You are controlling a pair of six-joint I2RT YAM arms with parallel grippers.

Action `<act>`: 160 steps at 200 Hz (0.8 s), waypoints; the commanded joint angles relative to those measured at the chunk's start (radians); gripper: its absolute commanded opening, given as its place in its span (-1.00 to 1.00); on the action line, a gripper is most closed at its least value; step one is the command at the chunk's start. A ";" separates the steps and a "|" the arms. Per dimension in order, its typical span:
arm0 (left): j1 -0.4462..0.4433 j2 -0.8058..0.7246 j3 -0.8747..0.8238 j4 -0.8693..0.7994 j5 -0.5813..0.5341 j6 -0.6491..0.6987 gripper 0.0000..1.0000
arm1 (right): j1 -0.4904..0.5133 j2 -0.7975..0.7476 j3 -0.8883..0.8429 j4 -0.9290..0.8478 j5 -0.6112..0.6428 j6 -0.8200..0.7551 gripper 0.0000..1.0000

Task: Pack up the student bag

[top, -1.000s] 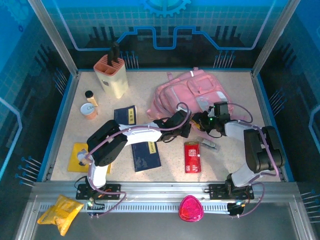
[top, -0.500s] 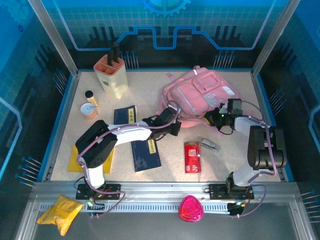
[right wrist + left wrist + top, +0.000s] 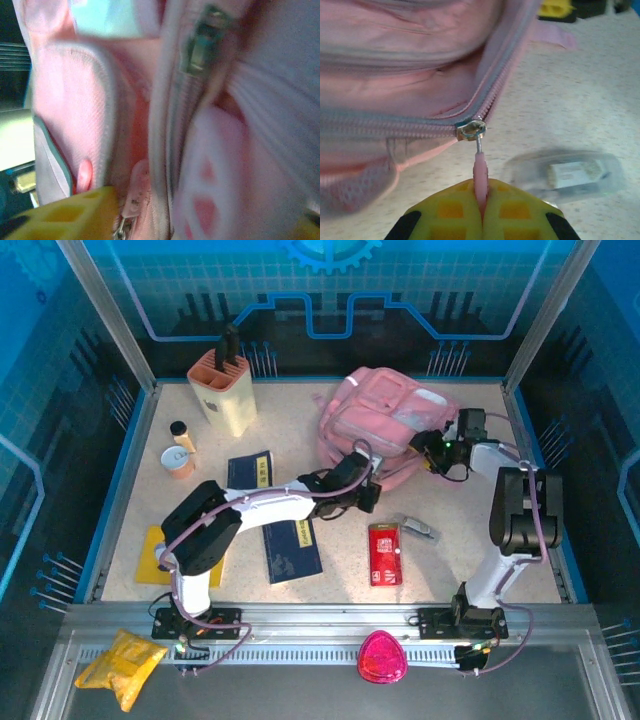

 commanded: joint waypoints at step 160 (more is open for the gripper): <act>-0.031 -0.036 0.024 0.017 0.013 -0.025 -1.00 | 0.156 -0.258 -0.440 0.274 -0.017 0.214 0.38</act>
